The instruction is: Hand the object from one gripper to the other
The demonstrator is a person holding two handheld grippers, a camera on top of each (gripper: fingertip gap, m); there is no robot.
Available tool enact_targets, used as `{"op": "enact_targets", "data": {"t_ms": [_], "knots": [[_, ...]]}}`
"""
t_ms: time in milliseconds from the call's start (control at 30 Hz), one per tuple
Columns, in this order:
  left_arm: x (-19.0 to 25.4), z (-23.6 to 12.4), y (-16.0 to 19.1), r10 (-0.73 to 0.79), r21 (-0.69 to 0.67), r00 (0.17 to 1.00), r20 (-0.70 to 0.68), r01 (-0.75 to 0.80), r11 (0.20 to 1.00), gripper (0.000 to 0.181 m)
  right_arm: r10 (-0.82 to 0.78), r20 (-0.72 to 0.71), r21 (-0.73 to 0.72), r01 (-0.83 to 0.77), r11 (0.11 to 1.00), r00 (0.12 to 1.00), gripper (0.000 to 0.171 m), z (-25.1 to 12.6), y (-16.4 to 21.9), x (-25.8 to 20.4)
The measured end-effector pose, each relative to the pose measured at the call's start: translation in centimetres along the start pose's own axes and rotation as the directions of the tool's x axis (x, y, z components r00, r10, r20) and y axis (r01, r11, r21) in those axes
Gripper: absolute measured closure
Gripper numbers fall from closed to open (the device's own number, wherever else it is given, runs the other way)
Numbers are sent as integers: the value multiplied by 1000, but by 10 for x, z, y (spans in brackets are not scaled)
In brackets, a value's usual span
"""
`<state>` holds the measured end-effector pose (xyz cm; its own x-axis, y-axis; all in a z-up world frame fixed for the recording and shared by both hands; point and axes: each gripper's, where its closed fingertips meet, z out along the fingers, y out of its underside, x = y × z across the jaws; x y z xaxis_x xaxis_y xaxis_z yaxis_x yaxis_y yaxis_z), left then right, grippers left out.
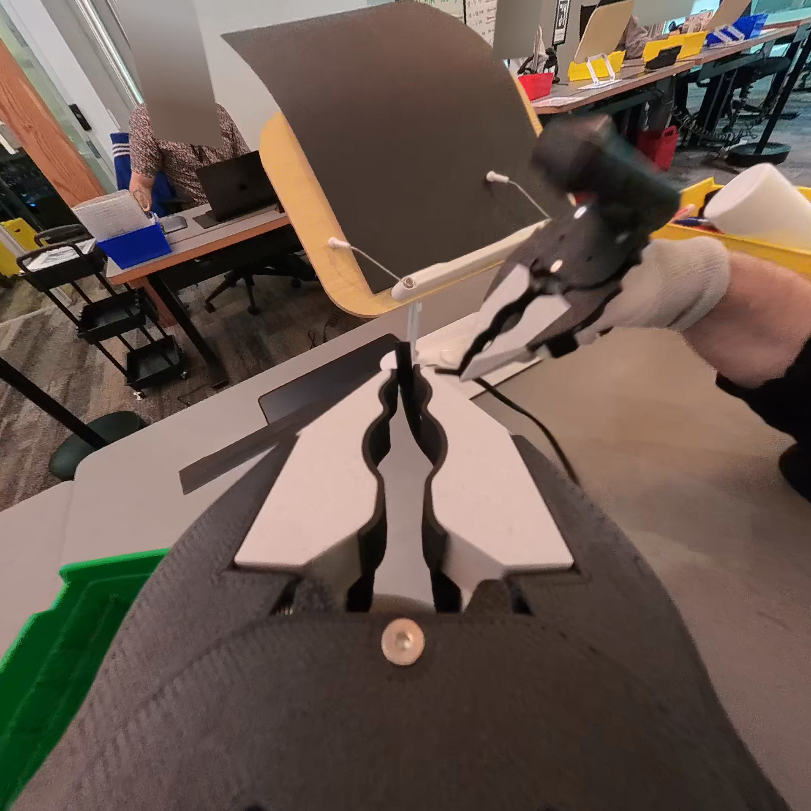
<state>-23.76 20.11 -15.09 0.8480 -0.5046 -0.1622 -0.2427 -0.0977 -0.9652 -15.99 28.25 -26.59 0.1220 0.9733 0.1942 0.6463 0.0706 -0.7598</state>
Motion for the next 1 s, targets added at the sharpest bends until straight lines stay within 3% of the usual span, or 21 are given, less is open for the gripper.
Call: {"op": "enact_targets", "data": {"t_ms": [133, 267, 767, 1000], "knots": [[5, 2, -3, -40, 48, 999, -33, 42, 998, 177, -88, 118, 417, 31, 908, 989, 169, -55, -92, -43], [14, 0, -13, -71, 115, 993, -90, 81, 990, 177, -131, 149, 583, 20, 812, 980, 170, -80, -132, -67], [25, -6, -35, -135, 225, 976, -173, 172, 959, 177, -125, 154, 618, 4, 787, 980, 169, -69, -148, -83], [27, -9, -42, -139, 275, 974, -182, 186, 943, 177, -60, 250, 647, -121, 753, 966, 170, -72, -155, -84]]}}
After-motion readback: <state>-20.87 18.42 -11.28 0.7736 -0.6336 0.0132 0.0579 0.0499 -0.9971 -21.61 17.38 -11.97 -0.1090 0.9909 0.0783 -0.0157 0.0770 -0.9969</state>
